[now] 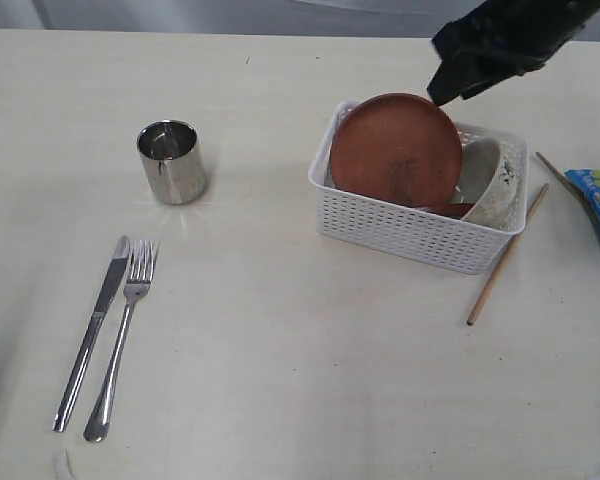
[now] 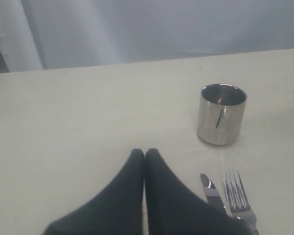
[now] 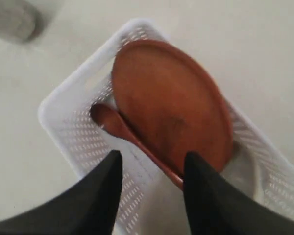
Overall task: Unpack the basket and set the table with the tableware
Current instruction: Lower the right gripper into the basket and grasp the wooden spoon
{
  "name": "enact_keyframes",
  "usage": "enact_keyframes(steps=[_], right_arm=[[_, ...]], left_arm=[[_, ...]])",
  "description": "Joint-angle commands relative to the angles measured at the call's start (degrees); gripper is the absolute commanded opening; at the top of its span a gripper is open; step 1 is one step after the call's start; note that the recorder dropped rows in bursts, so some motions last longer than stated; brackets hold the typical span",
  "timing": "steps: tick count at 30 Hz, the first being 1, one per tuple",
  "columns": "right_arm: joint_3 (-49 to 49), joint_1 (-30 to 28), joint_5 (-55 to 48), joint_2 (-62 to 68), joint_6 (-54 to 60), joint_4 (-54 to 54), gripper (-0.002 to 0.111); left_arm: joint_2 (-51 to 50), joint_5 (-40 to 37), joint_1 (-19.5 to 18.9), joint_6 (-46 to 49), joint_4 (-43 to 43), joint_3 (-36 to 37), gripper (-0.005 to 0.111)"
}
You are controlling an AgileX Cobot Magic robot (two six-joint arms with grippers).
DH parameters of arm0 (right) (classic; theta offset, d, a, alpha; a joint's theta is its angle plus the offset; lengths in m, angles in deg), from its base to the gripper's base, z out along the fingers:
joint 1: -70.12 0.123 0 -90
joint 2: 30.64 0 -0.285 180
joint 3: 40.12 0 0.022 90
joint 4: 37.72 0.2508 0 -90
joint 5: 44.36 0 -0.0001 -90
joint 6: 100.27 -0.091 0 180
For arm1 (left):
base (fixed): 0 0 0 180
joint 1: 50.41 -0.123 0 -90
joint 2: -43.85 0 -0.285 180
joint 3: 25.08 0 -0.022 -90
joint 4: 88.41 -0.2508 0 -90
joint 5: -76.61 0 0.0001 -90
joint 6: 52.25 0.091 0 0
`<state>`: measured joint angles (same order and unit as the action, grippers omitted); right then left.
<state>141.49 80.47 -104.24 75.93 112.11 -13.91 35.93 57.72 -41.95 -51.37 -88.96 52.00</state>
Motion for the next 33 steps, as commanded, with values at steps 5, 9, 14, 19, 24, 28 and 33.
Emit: enact_keyframes(steps=[5, 9, 14, 19, 24, 28, 33], right_arm=[[0.37, 18.72, 0.59, 4.50, 5.69, -29.40, 0.040], [0.37, 19.79, -1.30, 9.72, 5.90, -30.69, 0.040], [0.37, 19.79, -1.80, 13.02, 10.30, -34.29, 0.040], [0.37, 21.19, -1.89, 15.08, 16.43, -33.32, 0.040], [0.37, 21.43, -1.21, 17.65, 14.64, -34.74, 0.057], [0.37, 21.43, -0.57, 18.67, 13.24, -36.14, 0.052], [0.37, 21.43, 0.42, 20.08, 13.24, -36.69, 0.024]], left_arm=[[0.13, 0.48, 0.33, -0.25, 0.13, 0.14, 0.000], [0.13, 0.48, 0.33, -0.25, 0.13, 0.14, 0.000], [0.13, 0.48, 0.33, -0.25, 0.13, 0.14, 0.000], [0.13, 0.48, 0.33, -0.25, 0.13, 0.14, 0.000], [0.13, 0.48, 0.33, -0.25, 0.13, 0.14, 0.000], [0.13, 0.48, 0.33, -0.25, 0.13, 0.14, 0.000], [0.13, 0.48, 0.33, -0.25, 0.13, 0.14, 0.000]])
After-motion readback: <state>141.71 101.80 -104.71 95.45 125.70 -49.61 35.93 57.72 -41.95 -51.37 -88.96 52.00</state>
